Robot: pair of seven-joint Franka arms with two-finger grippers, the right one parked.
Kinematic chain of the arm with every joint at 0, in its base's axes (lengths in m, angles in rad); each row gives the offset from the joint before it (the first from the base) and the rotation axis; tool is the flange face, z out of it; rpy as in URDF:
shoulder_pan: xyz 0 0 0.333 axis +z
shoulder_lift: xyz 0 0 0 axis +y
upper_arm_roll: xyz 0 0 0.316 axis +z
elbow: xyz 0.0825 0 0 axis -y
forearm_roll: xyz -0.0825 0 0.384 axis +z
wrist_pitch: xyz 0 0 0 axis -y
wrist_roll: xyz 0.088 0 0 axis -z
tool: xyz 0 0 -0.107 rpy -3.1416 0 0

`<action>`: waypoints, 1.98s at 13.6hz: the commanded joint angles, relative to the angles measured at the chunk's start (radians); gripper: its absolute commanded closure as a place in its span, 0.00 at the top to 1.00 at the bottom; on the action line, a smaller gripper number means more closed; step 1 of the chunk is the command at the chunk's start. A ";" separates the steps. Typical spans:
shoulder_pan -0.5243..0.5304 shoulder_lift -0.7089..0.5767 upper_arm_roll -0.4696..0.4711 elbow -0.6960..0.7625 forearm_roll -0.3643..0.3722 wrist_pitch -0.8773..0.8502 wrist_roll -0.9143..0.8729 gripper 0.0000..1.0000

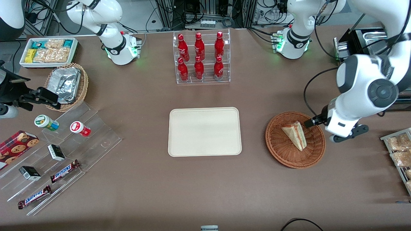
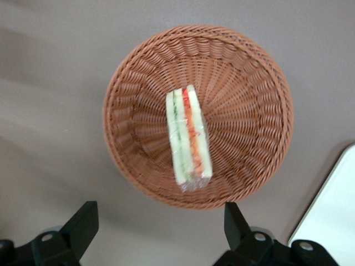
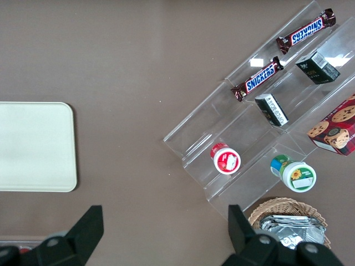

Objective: Place sandwich from basket to tray
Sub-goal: 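Lower the left gripper and close it on the wrapped sandwich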

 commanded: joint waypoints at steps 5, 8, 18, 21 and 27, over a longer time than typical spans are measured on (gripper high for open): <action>-0.052 0.161 -0.003 0.044 0.068 0.060 -0.058 1.00; -0.064 0.190 -0.001 0.042 0.069 0.081 -0.059 1.00; -0.052 0.224 0.005 -0.004 0.069 0.153 -0.047 1.00; -0.052 0.214 0.005 -0.038 0.069 0.185 -0.047 1.00; -0.052 0.184 0.008 -0.166 0.068 0.319 -0.047 0.88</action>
